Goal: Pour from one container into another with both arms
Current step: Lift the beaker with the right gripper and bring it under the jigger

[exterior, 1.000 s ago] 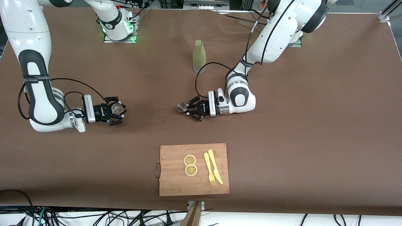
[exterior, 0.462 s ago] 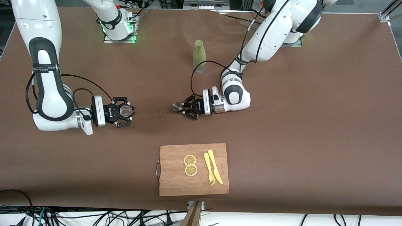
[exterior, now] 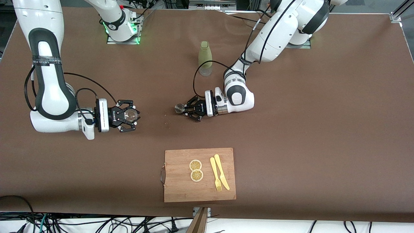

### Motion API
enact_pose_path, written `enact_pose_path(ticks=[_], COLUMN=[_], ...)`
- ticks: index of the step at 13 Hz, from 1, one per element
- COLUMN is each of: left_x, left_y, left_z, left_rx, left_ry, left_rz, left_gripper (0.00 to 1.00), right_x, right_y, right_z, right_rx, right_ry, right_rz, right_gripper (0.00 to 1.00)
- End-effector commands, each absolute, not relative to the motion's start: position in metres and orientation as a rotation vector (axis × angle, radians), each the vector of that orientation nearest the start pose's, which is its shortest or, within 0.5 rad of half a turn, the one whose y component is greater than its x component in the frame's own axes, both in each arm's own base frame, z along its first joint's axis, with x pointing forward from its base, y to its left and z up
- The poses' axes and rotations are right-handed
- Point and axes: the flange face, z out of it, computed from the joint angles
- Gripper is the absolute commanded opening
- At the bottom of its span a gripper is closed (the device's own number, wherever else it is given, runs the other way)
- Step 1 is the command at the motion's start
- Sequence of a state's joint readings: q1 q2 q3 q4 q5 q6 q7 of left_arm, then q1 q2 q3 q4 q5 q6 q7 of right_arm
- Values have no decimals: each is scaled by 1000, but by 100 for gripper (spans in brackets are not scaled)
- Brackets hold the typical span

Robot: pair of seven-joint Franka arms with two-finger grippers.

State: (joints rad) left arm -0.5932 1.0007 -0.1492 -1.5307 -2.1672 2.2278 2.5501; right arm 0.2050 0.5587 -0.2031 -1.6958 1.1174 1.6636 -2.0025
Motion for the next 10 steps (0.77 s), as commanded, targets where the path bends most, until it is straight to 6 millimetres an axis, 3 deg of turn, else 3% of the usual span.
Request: enact_pose_path(ticks=[1, 10], left_x=[509, 510], left_y=[-488, -495], left_z=[76, 89], left_rx=[1523, 1518], left_ry=[-1098, -1061], left_rz=[1154, 1167], left_gripper=[0, 0], right_x=[627, 630], right_y=[123, 183], right_z=[285, 287], right_rx=[-1533, -1681], right_ry=[-1500, -1487], right_rz=[-643, -647], right_gripper=[22, 22])
